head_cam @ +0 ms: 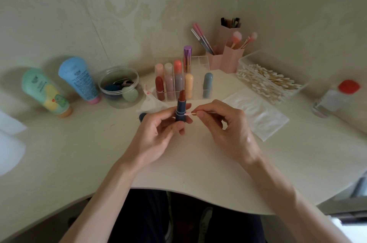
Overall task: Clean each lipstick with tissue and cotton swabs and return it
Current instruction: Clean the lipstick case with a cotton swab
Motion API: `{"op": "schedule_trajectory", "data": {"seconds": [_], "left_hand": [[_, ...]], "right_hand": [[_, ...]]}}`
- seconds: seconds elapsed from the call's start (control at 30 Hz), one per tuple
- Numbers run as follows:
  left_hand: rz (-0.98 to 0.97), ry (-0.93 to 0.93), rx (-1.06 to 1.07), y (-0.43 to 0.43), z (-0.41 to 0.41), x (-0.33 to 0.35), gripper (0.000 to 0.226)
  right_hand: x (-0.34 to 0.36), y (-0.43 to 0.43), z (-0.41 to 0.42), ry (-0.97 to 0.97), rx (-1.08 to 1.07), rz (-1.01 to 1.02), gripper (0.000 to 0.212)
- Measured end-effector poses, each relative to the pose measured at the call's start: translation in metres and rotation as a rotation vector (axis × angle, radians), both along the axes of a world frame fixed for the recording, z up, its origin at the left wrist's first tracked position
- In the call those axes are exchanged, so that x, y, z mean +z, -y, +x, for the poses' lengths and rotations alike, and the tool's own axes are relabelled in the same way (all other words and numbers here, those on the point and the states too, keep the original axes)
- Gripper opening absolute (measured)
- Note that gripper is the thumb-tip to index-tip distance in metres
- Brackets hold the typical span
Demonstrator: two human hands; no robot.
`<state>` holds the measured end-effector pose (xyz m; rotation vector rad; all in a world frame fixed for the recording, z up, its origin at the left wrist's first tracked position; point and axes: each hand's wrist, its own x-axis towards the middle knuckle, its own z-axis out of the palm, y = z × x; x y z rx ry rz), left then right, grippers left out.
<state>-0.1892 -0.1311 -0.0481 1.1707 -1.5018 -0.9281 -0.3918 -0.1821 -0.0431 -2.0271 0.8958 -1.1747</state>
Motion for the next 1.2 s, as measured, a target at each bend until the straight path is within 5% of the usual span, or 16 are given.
{"op": "schedule_trajectory", "data": {"seconds": [0.47, 0.7, 1.2], "left_hand": [[0.048, -0.138, -0.044, -0.005, -0.003, 0.007, 0.034], [0.05, -0.14, 0.015, 0.0, -0.002, 0.005, 0.033], [-0.002, 0.38, 0.372, 0.046, -0.047, 0.006, 0.02]], "right_hand": [[0.002, -0.001, -0.001, -0.027, -0.094, -0.007, 0.009], [0.005, 0.012, -0.019, 0.005, -0.335, 0.064, 0.009], [0.002, 0.028, -0.055, -0.011, -0.605, 0.194, 0.009]]}}
